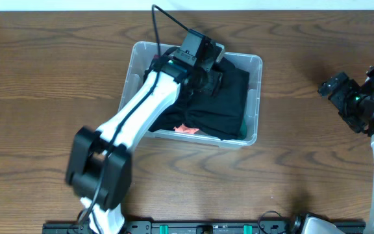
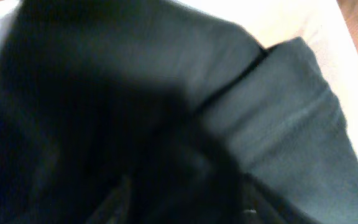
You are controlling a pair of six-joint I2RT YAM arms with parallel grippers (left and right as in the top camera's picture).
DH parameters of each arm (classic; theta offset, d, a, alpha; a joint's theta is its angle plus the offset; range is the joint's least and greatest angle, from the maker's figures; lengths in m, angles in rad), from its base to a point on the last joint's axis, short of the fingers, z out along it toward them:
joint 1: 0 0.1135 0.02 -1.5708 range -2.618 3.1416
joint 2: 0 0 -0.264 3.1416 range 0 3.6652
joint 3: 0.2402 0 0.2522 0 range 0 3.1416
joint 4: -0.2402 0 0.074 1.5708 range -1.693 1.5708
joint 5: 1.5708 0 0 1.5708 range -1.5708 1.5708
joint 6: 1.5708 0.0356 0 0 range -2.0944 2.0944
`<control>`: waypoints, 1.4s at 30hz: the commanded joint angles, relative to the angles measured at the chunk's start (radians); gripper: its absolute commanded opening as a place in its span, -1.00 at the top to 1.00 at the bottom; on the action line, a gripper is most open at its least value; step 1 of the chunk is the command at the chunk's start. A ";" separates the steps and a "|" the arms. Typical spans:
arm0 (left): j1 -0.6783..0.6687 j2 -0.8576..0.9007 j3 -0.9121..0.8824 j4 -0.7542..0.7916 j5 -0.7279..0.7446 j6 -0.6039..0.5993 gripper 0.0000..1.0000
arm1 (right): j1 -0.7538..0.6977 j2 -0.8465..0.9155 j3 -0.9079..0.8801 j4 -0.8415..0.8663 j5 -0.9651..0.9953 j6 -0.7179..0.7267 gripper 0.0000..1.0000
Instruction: Pack container
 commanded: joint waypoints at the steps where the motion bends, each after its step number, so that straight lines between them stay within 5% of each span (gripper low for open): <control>1: 0.018 -0.167 0.001 -0.046 -0.161 -0.058 -0.47 | -0.008 0.001 0.003 -0.002 -0.005 -0.010 -0.98; 6: 0.087 -0.407 0.003 -0.123 -0.272 -0.102 -0.63 | -0.008 0.001 0.003 -0.002 -0.005 -0.010 -0.98; 10: 0.190 -0.571 0.003 -0.241 -0.344 -0.103 -0.96 | -0.008 0.001 0.003 -0.002 -0.005 -0.010 -0.99; 22: 0.487 -0.787 0.003 -0.584 -0.492 -0.113 -0.96 | -0.009 0.001 0.003 -0.002 -0.005 -0.010 -0.99; 42: 0.494 -0.782 0.003 -0.602 -0.488 -0.113 -0.96 | -0.008 0.001 0.003 -0.002 -0.005 -0.010 -0.99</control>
